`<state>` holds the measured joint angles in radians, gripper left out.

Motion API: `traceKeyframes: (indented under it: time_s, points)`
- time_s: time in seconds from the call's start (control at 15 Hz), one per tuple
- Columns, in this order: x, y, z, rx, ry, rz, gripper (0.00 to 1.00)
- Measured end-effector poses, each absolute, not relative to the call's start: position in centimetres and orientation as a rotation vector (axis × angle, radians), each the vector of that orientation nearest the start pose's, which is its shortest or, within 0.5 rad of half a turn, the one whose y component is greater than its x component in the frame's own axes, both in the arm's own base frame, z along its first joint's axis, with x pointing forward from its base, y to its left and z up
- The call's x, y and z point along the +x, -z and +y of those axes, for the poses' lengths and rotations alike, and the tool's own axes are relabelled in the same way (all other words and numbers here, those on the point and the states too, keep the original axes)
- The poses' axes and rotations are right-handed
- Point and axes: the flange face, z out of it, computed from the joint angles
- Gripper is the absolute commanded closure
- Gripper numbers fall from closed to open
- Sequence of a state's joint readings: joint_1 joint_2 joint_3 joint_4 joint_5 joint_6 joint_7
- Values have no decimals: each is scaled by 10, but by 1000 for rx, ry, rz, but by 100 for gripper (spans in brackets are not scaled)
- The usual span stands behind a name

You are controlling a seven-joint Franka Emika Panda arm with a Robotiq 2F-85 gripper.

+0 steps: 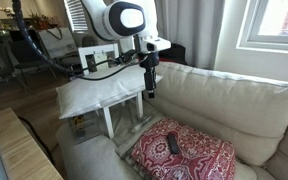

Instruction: Place the pillow flat on the seat of the wooden chair then put the remote control on it

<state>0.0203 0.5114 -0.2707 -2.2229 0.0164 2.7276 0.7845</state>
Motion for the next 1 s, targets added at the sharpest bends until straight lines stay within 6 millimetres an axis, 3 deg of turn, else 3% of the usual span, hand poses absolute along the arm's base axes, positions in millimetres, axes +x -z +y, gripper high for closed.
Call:
traceKeyframes:
  time_s: [0.47, 0.67, 1.0]
  points:
    - [530, -151, -138, -2838, 82, 1601, 0]
    - [532, -145, -142, -2727, -34, 1655, 0]
    - [539, -95, -197, -2419, -252, 1788, 0]
